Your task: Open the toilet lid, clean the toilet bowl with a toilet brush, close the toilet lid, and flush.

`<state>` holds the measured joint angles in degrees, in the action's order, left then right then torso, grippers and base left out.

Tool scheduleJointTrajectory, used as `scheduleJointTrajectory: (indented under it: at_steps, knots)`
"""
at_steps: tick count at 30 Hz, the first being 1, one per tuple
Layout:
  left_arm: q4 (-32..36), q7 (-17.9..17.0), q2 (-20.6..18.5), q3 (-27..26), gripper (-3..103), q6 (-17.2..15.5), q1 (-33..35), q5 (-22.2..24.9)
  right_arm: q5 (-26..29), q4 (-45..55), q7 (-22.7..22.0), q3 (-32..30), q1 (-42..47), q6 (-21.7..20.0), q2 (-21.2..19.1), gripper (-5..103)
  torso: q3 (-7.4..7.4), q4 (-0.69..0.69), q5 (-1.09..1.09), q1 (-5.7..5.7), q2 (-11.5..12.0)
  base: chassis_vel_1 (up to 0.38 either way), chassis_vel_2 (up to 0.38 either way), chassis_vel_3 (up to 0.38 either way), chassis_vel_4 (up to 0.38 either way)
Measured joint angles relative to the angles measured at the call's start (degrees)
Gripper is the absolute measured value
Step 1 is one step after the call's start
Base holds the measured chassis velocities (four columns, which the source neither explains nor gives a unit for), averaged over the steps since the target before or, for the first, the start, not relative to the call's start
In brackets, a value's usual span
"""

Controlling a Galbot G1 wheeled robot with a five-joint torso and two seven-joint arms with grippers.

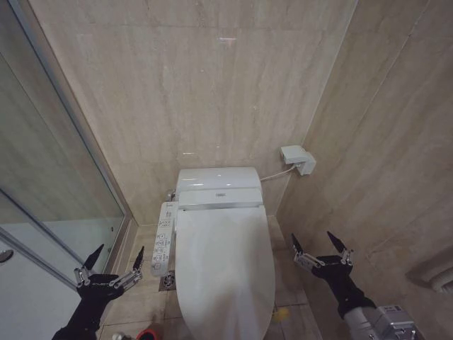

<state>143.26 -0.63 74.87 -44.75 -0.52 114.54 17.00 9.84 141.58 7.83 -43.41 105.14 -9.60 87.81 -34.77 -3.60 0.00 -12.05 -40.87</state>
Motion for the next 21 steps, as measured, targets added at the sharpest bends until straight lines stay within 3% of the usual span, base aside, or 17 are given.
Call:
scheduleJointTrajectory:
  at_steps: [21]
  knots:
    - [-0.03,-0.08,0.21,0.03,100,-0.80,0.21,-0.44,0.00,0.00,0.00,0.00,0.00,0.00,0.00,100,0.00,0.00,0.00,0.00,0.00,0.000,0.000,0.000,0.000]
